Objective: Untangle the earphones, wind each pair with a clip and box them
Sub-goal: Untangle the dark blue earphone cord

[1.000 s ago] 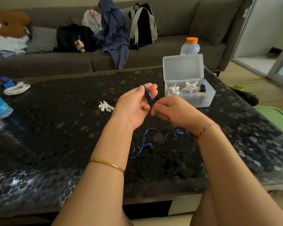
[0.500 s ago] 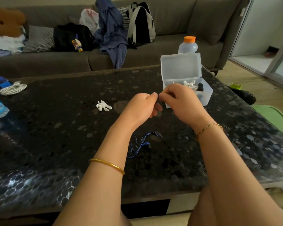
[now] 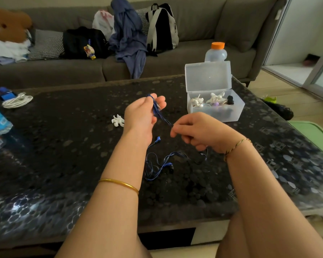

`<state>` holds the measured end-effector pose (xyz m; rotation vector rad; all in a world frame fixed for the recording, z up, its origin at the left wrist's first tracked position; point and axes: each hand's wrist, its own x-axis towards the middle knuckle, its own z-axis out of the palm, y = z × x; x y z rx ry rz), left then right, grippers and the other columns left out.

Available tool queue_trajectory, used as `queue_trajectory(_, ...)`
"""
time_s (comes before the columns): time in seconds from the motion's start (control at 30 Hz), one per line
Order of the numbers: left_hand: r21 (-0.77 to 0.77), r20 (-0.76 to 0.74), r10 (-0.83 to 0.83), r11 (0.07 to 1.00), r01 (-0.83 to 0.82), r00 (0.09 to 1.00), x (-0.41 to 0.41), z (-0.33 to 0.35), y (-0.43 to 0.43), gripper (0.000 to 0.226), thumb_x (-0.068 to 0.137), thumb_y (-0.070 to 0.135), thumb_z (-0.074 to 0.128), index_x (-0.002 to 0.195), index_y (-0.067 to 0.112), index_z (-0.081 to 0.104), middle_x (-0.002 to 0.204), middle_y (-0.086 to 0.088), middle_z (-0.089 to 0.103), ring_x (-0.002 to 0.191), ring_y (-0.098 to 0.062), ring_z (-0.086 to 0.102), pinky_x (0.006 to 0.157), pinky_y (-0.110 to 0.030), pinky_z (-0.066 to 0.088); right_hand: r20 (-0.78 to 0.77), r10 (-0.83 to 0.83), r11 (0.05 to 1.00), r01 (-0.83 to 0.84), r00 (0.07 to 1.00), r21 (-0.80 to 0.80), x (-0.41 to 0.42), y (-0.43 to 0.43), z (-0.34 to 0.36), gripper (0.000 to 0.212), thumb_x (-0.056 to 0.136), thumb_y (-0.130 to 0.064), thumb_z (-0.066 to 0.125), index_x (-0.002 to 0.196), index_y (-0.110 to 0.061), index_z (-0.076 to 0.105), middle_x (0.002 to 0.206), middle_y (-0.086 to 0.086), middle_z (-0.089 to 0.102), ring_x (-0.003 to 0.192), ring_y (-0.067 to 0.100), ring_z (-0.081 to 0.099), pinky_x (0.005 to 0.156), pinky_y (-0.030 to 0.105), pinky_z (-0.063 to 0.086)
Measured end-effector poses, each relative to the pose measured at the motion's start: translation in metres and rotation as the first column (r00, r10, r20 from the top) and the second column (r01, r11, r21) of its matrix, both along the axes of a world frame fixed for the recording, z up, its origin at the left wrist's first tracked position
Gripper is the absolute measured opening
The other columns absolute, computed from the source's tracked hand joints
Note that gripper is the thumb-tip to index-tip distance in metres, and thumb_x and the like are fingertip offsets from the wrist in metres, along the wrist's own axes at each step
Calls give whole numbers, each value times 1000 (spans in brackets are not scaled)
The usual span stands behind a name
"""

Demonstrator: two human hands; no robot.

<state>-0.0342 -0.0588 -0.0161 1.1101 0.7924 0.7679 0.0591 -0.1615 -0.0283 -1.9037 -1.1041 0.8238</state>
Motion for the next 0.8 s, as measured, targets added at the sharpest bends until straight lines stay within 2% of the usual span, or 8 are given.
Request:
queue_trajectory(0.07, 286, -172, 53, 958, -2, 984, 1, -5, 1, 21, 101, 16, 42, 97, 21, 62, 82, 12, 68, 70, 8, 64, 60, -9, 37, -6, 18, 1000, -18, 1000, -2, -1, -1, 3, 19, 95, -22, 53, 88, -12, 68, 58, 1, 47, 36, 5, 31, 36, 16, 28)
queue_trajectory(0.13, 529, -276, 65, 843, 96, 959, 1, -11, 0, 25, 100, 14, 40, 108, 17, 64, 86, 14, 65, 79, 4, 63, 68, -7, 41, -7, 23, 1000, -22, 1000, 20, -1, -2, 7, 20, 94, -25, 54, 89, -11, 68, 59, 2, 51, 36, 5, 31, 36, 17, 27)
queue_trajectory(0.23, 654, -492, 61, 684, 323, 868, 2, -17, 2, 25, 99, 12, 43, 105, 11, 67, 88, 5, 64, 83, -9, 62, 79, -25, 46, -46, 23, 995, -18, 999, 102, -1, -5, 11, 21, 93, -22, 56, 84, -6, 66, 58, 5, 55, 35, 6, 30, 35, 17, 24)
queue_trajectory(0.3, 598, -590, 12, 678, 427, 807, 5, -18, 0, 24, 99, 13, 43, 93, 9, 66, 76, 4, 61, 69, -8, 56, 67, -26, 43, -68, -66, 979, 77, 996, 188, 3, -7, 11, 19, 92, -18, 56, 80, -6, 64, 56, 4, 52, 35, 5, 31, 35, 16, 24)
queue_trajectory(0.4, 422, -580, -140, 791, 443, 802, 7, -8, -7, 37, 102, 24, 35, 98, 6, 68, 72, 1, 62, 62, -8, 53, 50, -14, 40, -43, -249, 932, 251, 968, 260, 11, -6, 6, 23, 95, -21, 53, 80, -9, 64, 56, 0, 46, 42, 5, 35, 40, 16, 28)
queue_trajectory(0.57, 220, -481, -397, 808, 546, 782, 3, -2, -9, 42, 101, 33, 40, 84, 9, 70, 57, 6, 47, 54, -8, 39, 51, -22, 30, 11, -372, 878, 348, 928, 329, 17, -3, -1, 23, 95, -24, 54, 82, -11, 66, 58, -1, 45, 49, 5, 37, 47, 18, 32)
queue_trajectory(0.7, -88, -96, -489, 872, 482, 867, -1, 3, -6, 39, 102, 31, 40, 76, 12, 62, 51, 8, 40, 45, -3, 33, 42, -17, 24, -74, -332, 913, 340, 940, 226, 20, -5, -4, 17, 94, -26, 56, 84, -17, 66, 58, -1, 43, 45, 6, 33, 40, 16, 28)
queue_trajectory(0.8, -306, 208, -339, 868, 390, 917, -6, 8, -2, 38, 103, 31, 37, 85, 11, 63, 57, 8, 44, 49, -2, 37, 48, -16, 24, -94, -279, 945, 290, 956, 153, 21, -6, -5, 17, 95, -25, 55, 87, -16, 68, 60, -1, 43, 45, 8, 31, 38, 16, 25)
